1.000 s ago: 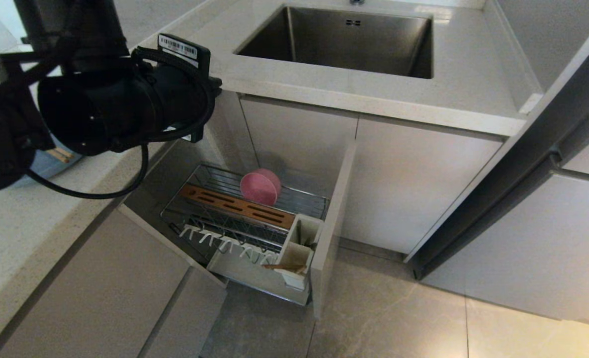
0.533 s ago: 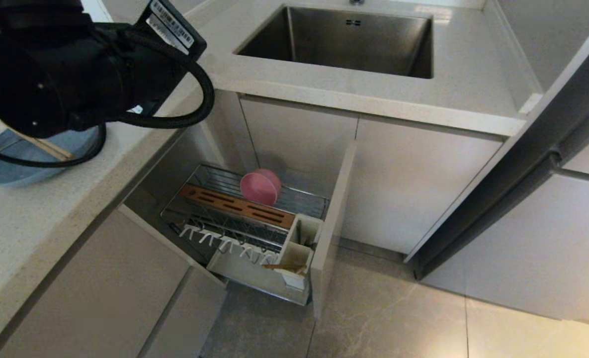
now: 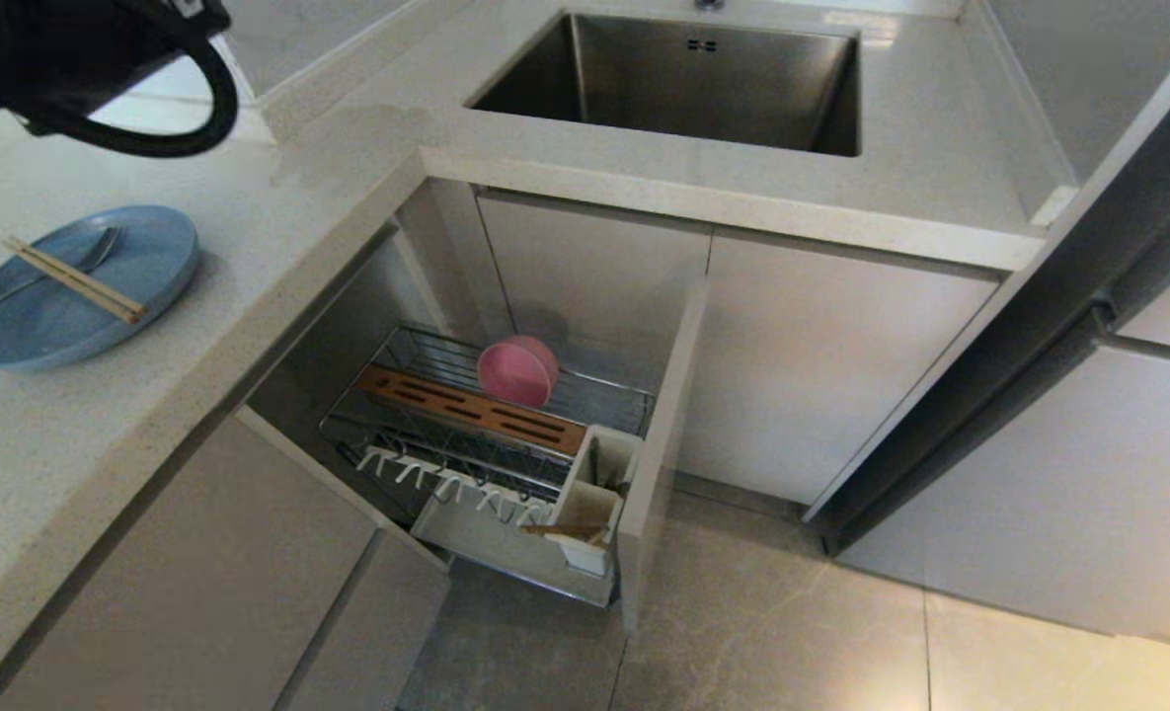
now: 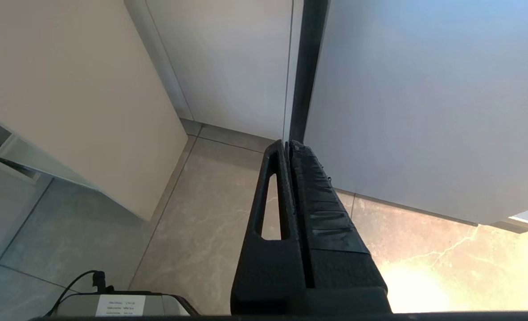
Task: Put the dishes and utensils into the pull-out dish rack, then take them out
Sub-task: Pick up the chopsticks and place it in the cupboard
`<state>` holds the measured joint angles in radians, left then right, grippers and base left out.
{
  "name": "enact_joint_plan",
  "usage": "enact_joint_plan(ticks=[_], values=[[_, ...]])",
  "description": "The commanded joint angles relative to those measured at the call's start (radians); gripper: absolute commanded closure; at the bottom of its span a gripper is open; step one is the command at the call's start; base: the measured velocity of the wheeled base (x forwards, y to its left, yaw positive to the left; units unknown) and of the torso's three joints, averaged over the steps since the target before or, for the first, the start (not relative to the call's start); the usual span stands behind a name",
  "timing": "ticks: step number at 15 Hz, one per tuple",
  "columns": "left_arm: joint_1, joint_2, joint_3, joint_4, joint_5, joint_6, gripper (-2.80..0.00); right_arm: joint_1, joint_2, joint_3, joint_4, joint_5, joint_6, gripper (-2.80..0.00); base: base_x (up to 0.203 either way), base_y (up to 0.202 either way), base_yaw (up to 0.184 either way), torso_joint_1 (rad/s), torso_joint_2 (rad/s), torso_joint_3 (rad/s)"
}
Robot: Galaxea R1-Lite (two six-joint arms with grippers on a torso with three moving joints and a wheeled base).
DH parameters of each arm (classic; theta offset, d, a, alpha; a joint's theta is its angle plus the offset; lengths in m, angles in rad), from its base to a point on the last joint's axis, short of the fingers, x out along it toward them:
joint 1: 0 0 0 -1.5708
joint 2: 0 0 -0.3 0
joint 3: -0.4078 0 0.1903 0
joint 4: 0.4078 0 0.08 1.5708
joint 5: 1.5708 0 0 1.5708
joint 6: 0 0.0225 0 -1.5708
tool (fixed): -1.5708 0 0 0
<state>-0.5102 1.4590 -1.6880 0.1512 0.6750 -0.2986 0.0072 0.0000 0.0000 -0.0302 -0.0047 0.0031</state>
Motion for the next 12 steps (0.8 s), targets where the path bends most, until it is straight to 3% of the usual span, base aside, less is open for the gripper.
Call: enact_joint_plan(ticks=[1,6,9,12], values=[[0.037,0.019,-0.080,0.075,0.011,-0.001,0.00,0.000,0.000,0.008,0.000,0.000,0.000,0.00,0.000,0.000,0.000,0.000,0.00,0.000],[0.077,0.023,-0.146,0.186,0.084,0.004,0.00,0.000,0.000,0.008,0.000,0.000,0.000,0.00,0.000,0.000,0.000,0.000,0.00,0.000],[0.277,0.042,-0.151,0.193,0.056,0.003,0.00,0.000,0.000,0.008,0.000,0.000,0.000,0.00,0.000,0.000,0.000,0.000,0.00,0.000],[0.440,0.062,-0.128,0.205,-0.052,-0.047,0.00,0.000,0.000,0.008,0.000,0.000,0.000,0.00,0.000,0.000,0.000,0.000,0.00,0.000]])
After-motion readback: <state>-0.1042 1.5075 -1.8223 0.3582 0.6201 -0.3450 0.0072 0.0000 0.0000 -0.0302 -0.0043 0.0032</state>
